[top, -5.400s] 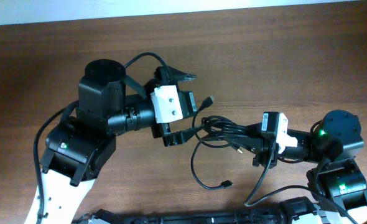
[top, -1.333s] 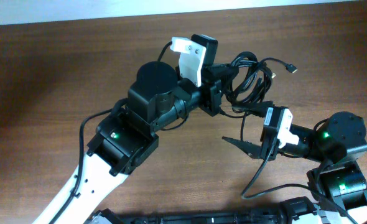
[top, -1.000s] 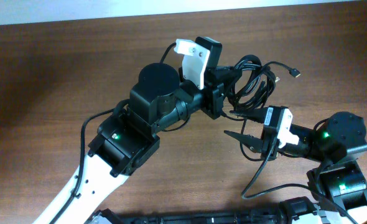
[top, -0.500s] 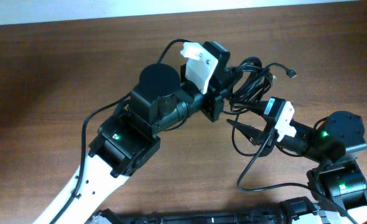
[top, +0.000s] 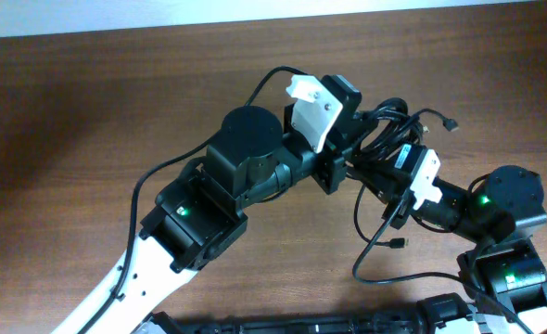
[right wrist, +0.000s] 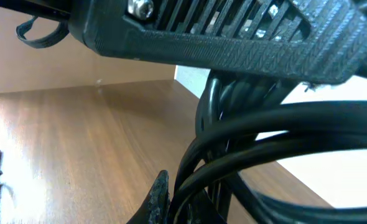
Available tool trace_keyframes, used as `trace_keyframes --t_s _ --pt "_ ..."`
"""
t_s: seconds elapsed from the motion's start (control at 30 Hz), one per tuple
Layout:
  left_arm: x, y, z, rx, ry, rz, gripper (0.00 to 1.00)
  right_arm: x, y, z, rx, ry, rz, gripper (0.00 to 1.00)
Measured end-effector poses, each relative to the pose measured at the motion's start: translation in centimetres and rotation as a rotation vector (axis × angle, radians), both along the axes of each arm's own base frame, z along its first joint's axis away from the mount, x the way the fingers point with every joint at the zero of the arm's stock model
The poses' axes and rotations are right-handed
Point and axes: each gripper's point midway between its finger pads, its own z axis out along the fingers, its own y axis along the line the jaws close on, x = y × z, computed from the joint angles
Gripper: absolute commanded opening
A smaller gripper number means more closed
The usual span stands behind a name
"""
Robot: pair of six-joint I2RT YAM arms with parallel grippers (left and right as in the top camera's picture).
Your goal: Untangle cables
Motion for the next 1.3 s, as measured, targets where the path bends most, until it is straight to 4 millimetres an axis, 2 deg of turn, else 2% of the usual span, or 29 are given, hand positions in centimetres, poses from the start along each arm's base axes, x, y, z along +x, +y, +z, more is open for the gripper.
trace_keyframes --t_s 0.03,0.07,0.1,0.13,0.43,0.5,0.57,0.6,0.63,1.0,1.1,1.3 --pt "0.2 0.1 0.0 0.002 -0.002 0.015 0.0 0.0 0.0 -0.1 0.0 0.005 0.0 0.04" --pt "0.5 0.3 0.0 0.004 -0.003 0.03 0.0 0.0 0.0 -0.2 -0.001 0.008 0.0 0.16" --pt "0.7 0.4 0.0 0.005 -0.005 0.044 0.0 0.0 0.0 -0.2 -0.001 0.01 -0.001 0.33" --pt "0.8 0.5 -0.1 0.006 -0.006 0.054 0.0 0.0 0.0 -0.2 -0.003 0.008 -0.002 0.35" --pt "1.4 0.8 0.0 0.01 -0.011 0.09 0.0 0.0 0.0 -0.2 -0.003 0.01 0.001 0.34" --pt "1.3 0.8 -0.1 0.01 -0.01 0.086 0.0 0.0 0.0 -0.2 -0.003 0.009 0.0 0.27" --pt "1.1 0.6 -0.1 0.008 -0.009 0.072 0.0 0.0 0.0 -0.2 -0.003 0.01 0.0 0.17" --pt "1.0 0.6 -0.1 0.008 -0.008 0.067 0.0 0.0 0.0 -0.2 -0.003 0.008 0.001 0.07" --pt "0.9 0.5 0.0 0.007 -0.007 0.06 0.0 0.0 0.0 -0.2 -0.002 0.008 0.001 0.04" --pt "1.4 0.8 -0.2 0.015 -0.008 0.096 0.0 0.0 0.0 -0.3 -0.003 0.018 -0.002 0.04" --pt "2.5 1.7 -0.8 0.041 0.0 0.182 0.0 0.0 0.0 -0.5 -0.004 0.029 -0.003 0.04" --pt "5.6 5.6 -2.3 0.086 0.046 0.484 0.0 0.1 -0.2 -1.1 -0.011 0.057 -0.019 0.04"
